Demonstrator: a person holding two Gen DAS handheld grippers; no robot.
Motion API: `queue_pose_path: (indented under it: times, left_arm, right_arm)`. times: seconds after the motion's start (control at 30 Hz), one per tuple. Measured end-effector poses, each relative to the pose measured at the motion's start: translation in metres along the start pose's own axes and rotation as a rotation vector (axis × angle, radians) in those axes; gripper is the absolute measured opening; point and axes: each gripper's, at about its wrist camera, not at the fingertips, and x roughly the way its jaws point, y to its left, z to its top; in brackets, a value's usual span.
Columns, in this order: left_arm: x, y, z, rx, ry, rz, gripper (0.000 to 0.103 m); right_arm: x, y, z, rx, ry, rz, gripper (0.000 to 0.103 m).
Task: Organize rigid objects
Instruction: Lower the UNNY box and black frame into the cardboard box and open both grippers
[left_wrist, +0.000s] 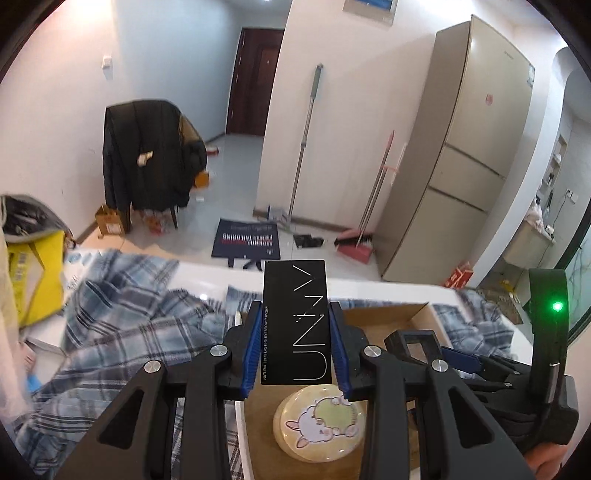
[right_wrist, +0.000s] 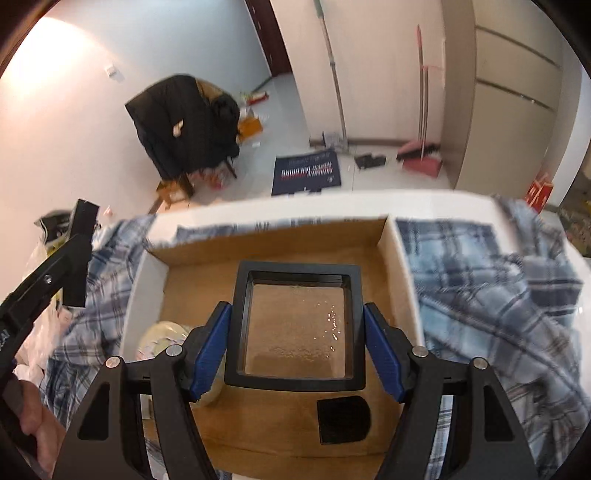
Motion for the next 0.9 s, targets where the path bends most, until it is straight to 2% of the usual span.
queue_pose_path:
  times: [0.5, 0.57, 0.8, 0.9]
  left_arm:
    - [0.040, 0.000, -0.018, 0.025, 0.081, 0.046, 0.036]
    - [0.046, 0.000, -0.022, 0.042, 0.083, 0.074, 0.036]
    - [0.056, -0.002, -0.028, 0.060, 0.107, 0.079, 0.036]
    - [0.064, -0.001, -0.031, 0.040, 0.173, 0.123, 0.036]
  right_arm:
    - [0.028, 0.000, -0.012, -0.049, 0.076, -0.047, 0.069]
    - [0.025, -0.001, -0.010, -0.042, 0.068, -0.042, 0.070]
    - [-0.007, -0.005, -0.001, -0.017, -0.012, -0.001, 0.075]
    - [-0.013, -0.008, 0.001, -0.007, -0.023, 0.005, 0.075]
